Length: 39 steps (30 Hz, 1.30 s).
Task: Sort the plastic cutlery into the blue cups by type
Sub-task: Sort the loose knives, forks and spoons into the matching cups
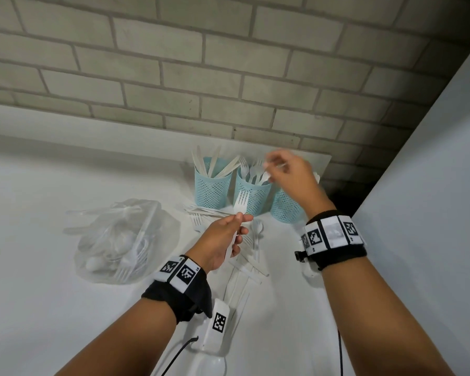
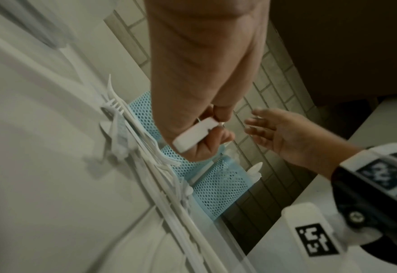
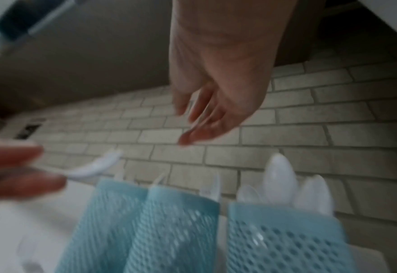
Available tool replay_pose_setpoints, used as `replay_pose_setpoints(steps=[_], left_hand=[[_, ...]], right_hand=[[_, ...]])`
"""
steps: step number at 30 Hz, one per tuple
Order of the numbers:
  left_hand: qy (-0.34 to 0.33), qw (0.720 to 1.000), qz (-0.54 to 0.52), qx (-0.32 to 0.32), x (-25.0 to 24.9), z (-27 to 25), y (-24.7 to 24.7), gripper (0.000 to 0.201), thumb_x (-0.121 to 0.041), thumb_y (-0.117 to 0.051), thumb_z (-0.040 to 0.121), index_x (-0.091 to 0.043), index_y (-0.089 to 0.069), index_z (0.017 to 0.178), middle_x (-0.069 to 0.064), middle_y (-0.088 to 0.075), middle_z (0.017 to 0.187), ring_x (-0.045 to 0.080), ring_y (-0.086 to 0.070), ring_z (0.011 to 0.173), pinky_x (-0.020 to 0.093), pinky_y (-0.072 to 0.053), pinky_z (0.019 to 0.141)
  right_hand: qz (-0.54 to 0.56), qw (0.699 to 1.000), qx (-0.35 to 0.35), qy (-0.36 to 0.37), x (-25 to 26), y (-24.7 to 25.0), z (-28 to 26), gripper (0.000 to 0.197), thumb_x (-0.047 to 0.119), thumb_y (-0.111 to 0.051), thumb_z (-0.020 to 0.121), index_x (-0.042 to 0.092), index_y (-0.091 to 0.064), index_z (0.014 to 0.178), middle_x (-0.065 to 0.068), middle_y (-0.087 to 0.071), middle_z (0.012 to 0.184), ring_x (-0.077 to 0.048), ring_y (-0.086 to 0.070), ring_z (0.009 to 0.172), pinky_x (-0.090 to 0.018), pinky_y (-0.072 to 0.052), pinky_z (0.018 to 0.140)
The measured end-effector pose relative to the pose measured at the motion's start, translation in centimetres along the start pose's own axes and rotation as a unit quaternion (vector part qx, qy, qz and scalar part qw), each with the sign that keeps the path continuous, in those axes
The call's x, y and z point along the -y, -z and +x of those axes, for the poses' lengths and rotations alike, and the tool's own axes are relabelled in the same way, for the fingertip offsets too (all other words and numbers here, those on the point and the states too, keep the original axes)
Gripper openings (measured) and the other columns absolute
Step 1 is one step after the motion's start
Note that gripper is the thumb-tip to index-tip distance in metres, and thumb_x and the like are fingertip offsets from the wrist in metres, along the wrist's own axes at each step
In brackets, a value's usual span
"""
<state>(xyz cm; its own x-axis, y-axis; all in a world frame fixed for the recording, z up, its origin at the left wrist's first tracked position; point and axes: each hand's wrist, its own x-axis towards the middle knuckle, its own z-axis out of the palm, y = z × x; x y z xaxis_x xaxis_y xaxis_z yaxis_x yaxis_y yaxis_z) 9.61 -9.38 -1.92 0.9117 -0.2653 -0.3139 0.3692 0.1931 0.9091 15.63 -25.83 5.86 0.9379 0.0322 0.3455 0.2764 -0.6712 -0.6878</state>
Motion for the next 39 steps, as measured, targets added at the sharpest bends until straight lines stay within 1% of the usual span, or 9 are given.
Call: replay_pose_setpoints(steps=[3,6,12,18,24,27,32,35,39], left_hand=[[-0.011,1.000,0.004,0.002,0.0,0.1,-0.3,0.028,-0.035,-0.040,0.099,-0.022,-0.064,0.106,-0.003,-0.049,0.075,0.007,-0.041,0.061,0.017,-0.035,0.052],[-0.029,1.000,0.006,0.004,-0.2,0.3,-0.3,0.028,-0.035,-0.041,0.098,-0.020,-0.064,0.104,-0.002,-0.047,0.074,0.007,-0.040,0.061,0.019,-0.034,0.053],[-0.040,0.998,0.017,-0.035,-0.7,0.7,0.6,0.022,-0.027,-0.043,0.099,-0.017,-0.062,0.105,-0.004,-0.054,0.075,0.006,-0.046,0.065,0.017,-0.039,0.062],[-0.083,0.970,0.188,-0.126,-0.3,2.1,1.9,0.025,-0.019,-0.050,0.094,-0.008,-0.059,0.115,0.007,-0.060,0.113,0.017,-0.055,0.101,0.025,-0.043,0.087],[-0.018,0.865,0.472,-0.170,-0.9,2.9,2.5,0.042,-0.036,-0.055,0.089,-0.017,-0.050,0.127,0.014,-0.042,0.137,0.033,-0.036,0.129,0.035,-0.031,0.104],[0.043,0.818,0.552,-0.160,-1.4,2.8,2.9,0.057,-0.037,-0.051,0.091,-0.010,-0.036,0.138,0.018,-0.032,0.144,0.034,-0.028,0.134,0.035,-0.026,0.108],[0.115,0.792,0.562,-0.208,-1.6,3.0,3.7,0.083,-0.049,-0.057,0.085,-0.001,-0.017,0.141,0.020,-0.028,0.144,0.033,-0.030,0.133,0.037,-0.028,0.108],[0.118,0.799,0.552,-0.208,-1.2,3.7,4.2,0.091,-0.055,-0.060,0.081,0.000,-0.015,0.139,0.019,-0.031,0.138,0.033,-0.037,0.127,0.038,-0.036,0.105],[0.123,0.789,0.573,-0.185,-0.6,4.4,4.5,0.103,-0.066,-0.059,0.074,-0.002,-0.014,0.140,0.015,-0.031,0.138,0.032,-0.039,0.125,0.039,-0.040,0.100]], right_hand=[[-0.016,0.963,0.260,-0.060,1.5,-0.6,-0.8,0.050,0.033,-0.067,0.084,0.028,-0.049,0.131,0.003,-0.066,0.100,-0.011,-0.067,0.083,-0.024,-0.052,0.072],[0.017,0.947,0.314,-0.073,1.5,-1.6,-1.0,0.034,0.018,-0.066,0.086,0.021,-0.056,0.119,-0.001,-0.068,0.088,-0.012,-0.066,0.076,-0.024,-0.052,0.066],[0.132,0.987,-0.031,-0.092,1.4,-0.8,1.7,0.015,0.010,-0.048,0.096,0.011,-0.057,0.109,-0.007,-0.063,0.092,-0.008,-0.057,0.059,-0.012,-0.043,0.046],[0.073,0.953,-0.290,-0.039,-0.3,0.2,4.6,0.018,0.014,-0.044,0.098,0.006,-0.058,0.106,-0.006,-0.063,0.090,-0.026,-0.065,0.080,-0.042,-0.056,0.075],[-0.138,0.983,-0.121,-0.018,-2.2,-1.9,4.9,0.025,0.013,-0.044,0.096,-0.001,-0.065,0.101,-0.024,-0.066,0.094,-0.024,-0.056,0.075,-0.028,-0.039,0.066],[-0.184,0.980,-0.059,-0.037,-1.9,-2.3,5.0,0.030,0.012,-0.049,0.093,0.005,-0.062,0.119,-0.020,-0.063,0.116,-0.032,-0.058,0.104,-0.033,-0.046,0.086],[-0.167,0.962,-0.152,0.154,1.3,-3.1,2.8,0.026,0.006,-0.050,0.085,0.006,-0.065,0.107,-0.012,-0.059,0.107,-0.022,-0.055,0.095,-0.033,-0.048,0.079],[-0.119,0.977,0.096,0.149,3.4,-4.6,1.1,0.020,0.007,-0.051,0.087,0.009,-0.069,0.094,0.001,-0.061,0.087,-0.011,-0.054,0.072,-0.023,-0.044,0.067],[-0.276,0.894,0.348,0.060,2.5,-8.2,0.2,0.014,0.008,-0.054,0.088,0.011,-0.064,0.079,0.000,-0.061,0.081,-0.016,-0.057,0.074,-0.026,-0.045,0.067]])
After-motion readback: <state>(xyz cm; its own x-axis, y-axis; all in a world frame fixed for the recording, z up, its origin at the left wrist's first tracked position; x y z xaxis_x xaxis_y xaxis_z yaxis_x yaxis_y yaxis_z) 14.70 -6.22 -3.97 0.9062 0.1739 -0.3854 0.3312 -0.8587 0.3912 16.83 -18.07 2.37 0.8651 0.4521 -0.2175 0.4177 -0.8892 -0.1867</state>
